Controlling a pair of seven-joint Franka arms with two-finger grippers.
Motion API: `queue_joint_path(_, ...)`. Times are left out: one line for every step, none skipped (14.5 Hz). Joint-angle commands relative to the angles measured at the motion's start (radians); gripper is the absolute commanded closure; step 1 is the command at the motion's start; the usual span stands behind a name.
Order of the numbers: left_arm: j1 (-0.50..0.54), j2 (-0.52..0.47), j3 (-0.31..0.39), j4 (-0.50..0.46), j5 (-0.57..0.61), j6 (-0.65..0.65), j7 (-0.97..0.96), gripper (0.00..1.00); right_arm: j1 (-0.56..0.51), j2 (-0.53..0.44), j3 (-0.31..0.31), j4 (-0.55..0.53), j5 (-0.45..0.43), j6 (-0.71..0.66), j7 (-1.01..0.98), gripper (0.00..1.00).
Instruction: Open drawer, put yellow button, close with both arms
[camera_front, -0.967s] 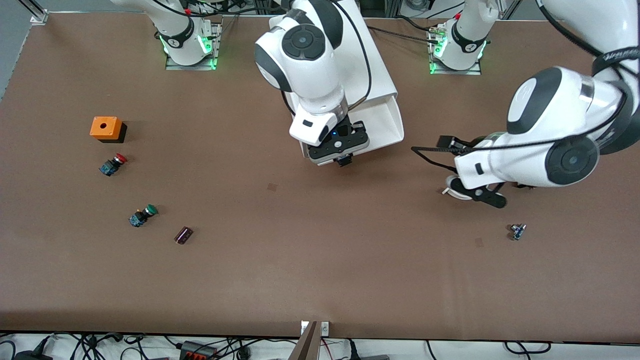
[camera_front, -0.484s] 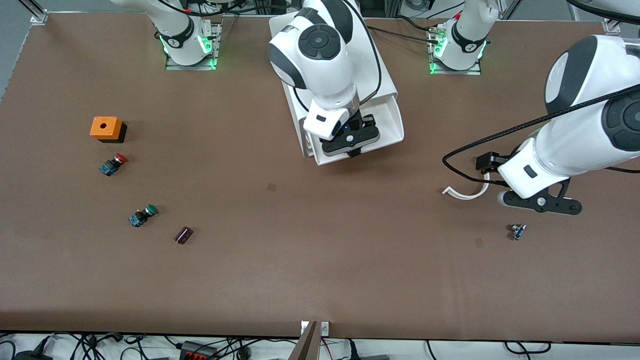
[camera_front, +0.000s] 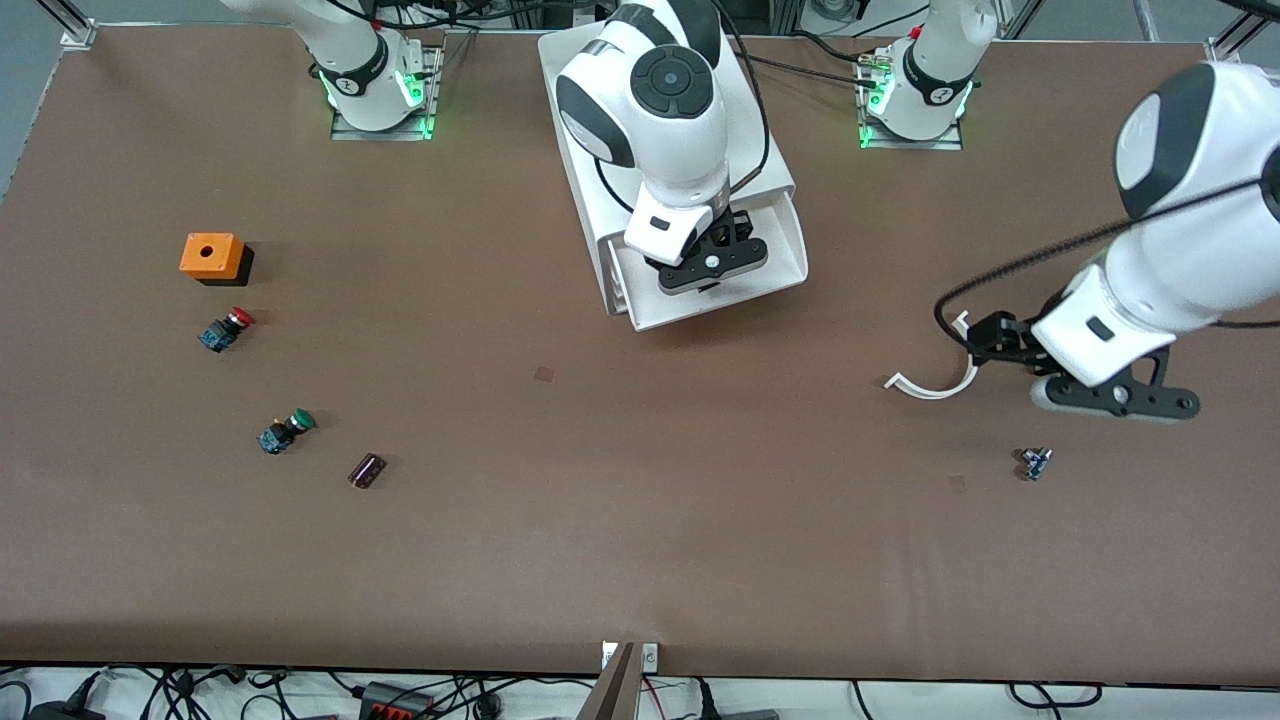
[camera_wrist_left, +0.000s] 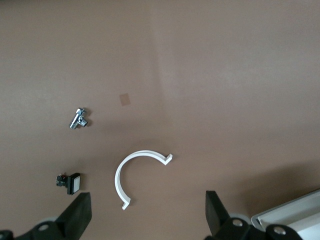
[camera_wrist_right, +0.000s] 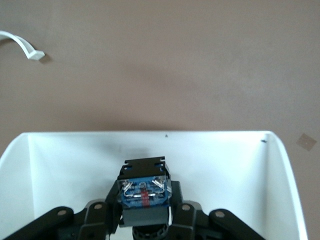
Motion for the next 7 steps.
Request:
queue_joint_path(0.015,-0.168,-0.010,-0.243,-0.014,0.104,-0.003,0.00,0.018,0.019,-0.002,0.040,0.001,-0.041,0.017,1.00)
queue_joint_path(0.015,-0.190,-0.010,-0.277,-0.014,0.129,-0.004,0.00,0.020,0.021,0.000,0.040,0.001,-0.042,0.017,1.00)
queue_joint_path(0.015,-0.199,-0.010,-0.297,-0.015,0.156,-0.004,0.00,0.023,0.027,0.000,0.040,0.002,-0.045,0.017,1.00)
queue_joint_path(0.015,-0.198,-0.008,-0.306,-0.017,0.181,-0.004,0.00,0.027,0.032,0.001,0.040,0.002,-0.049,0.017,1.00)
queue_joint_path(0.018,-0.187,-0.008,-0.306,-0.030,0.201,-0.004,0.00,0.027,0.041,0.001,0.040,0.002,-0.050,0.017,1.00)
queue_joint_path(0.015,-0.167,-0.008,-0.306,-0.038,0.225,-0.004,0.00,0.034,0.047,0.000,0.040,0.002,-0.050,0.017,1.00)
queue_joint_path(0.003,-0.150,-0.009,-0.305,-0.040,0.232,-0.006,0.00,0.035,0.049,0.000,0.040,0.002,-0.050,0.020,1.00)
